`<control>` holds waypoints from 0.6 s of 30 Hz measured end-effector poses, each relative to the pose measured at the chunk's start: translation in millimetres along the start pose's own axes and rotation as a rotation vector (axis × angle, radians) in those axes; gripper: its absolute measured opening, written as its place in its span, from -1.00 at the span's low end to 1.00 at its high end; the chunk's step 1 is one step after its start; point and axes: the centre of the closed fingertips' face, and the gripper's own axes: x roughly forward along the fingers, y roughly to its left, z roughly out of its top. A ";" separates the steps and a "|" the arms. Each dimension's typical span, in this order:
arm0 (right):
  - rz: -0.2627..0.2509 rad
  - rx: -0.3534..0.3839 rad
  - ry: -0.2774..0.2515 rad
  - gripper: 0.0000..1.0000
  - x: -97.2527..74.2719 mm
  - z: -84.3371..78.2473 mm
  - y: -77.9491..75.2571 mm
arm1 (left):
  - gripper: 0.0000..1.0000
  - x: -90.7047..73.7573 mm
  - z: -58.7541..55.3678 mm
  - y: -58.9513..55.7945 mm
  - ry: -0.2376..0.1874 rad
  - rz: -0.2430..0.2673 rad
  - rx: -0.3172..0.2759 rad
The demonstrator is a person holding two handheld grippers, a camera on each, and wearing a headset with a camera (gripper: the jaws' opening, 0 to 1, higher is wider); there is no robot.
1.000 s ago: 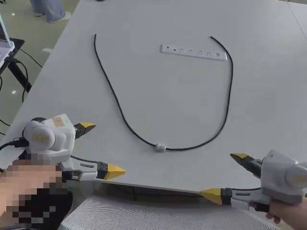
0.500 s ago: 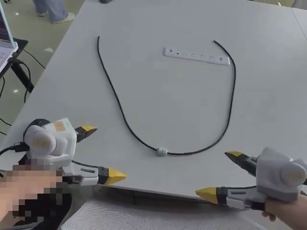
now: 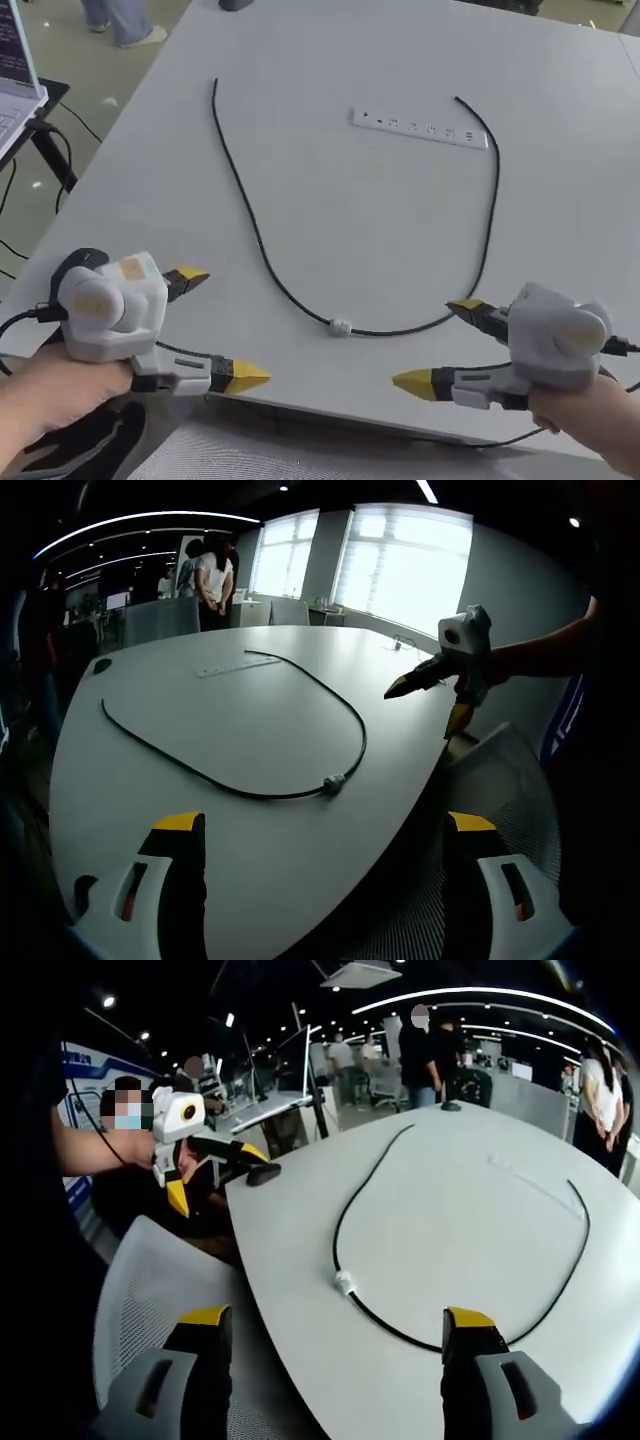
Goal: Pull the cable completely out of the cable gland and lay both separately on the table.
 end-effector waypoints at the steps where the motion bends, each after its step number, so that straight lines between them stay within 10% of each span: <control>1: 0.001 -0.006 0.007 0.72 3.4 1.2 -0.9 | 0.97 0.1 -0.9 0.3 0.002 0.001 0.001; 18: 0.066 -0.046 0.114 0.37 42.8 1.2 -11.8 | 0.94 4.1 -6.7 1.2 0.017 -0.005 0.005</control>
